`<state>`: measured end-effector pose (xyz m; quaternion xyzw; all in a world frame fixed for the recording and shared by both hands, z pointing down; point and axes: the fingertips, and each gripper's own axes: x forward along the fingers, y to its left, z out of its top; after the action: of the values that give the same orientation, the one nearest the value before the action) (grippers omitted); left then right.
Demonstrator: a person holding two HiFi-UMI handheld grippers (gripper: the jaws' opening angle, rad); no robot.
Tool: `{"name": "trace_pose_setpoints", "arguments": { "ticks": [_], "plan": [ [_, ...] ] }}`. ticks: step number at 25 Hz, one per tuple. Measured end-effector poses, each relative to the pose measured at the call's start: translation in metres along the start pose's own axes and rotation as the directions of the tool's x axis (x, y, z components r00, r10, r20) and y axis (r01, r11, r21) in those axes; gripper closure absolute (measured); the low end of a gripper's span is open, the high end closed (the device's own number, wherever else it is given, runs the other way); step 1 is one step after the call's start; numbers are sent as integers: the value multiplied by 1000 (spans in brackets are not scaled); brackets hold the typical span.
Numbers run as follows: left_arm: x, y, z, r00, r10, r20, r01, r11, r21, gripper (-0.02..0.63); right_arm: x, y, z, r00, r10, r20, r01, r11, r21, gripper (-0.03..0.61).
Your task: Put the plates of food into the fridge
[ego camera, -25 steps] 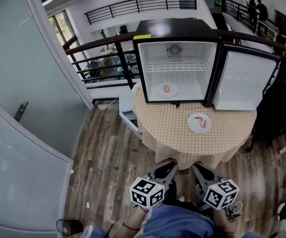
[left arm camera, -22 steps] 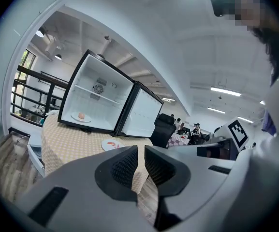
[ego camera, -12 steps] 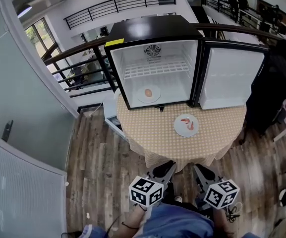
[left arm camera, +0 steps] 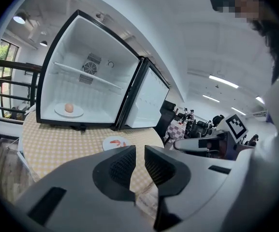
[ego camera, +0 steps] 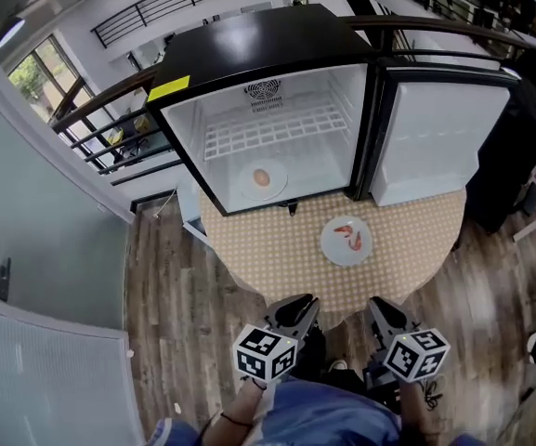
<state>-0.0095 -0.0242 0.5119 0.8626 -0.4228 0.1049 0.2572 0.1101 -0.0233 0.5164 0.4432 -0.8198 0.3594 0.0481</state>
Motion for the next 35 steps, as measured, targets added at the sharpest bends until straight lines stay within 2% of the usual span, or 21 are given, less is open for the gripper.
{"name": "trace_pose_setpoints", "arguments": {
  "ticks": [7, 11, 17, 22, 25, 35],
  "plan": [
    [40, 50, -4, 996, -21, -92, 18, 999, -30, 561, 48, -52, 11, 995, -100, -25, 102, 990, 94, 537],
    [68, 72, -9, 990, -42, -134, 38, 999, -31, 560, 75, -79, 15, 986, -159, -47, 162, 982, 97, 537],
    [111, 96, -24, 965, -91, -247, 80, 995, -56, 506, 106, -111, 7, 971, -203, -125, 219, 966, 138, 537],
    [137, 121, -32, 937, -109, -331, 90, 993, -71, 468, 131, -131, -6, 949, -236, -212, 256, 964, 75, 534],
    [147, 132, -34, 928, -111, -356, 92, 993, -69, 466, 142, -139, -13, 936, -240, -256, 261, 964, 52, 491],
    [192, 155, -33, 905, -110, -410, 83, 993, -82, 466, 165, -173, -7, 915, -300, -270, 328, 942, 67, 482]
  ]
}}
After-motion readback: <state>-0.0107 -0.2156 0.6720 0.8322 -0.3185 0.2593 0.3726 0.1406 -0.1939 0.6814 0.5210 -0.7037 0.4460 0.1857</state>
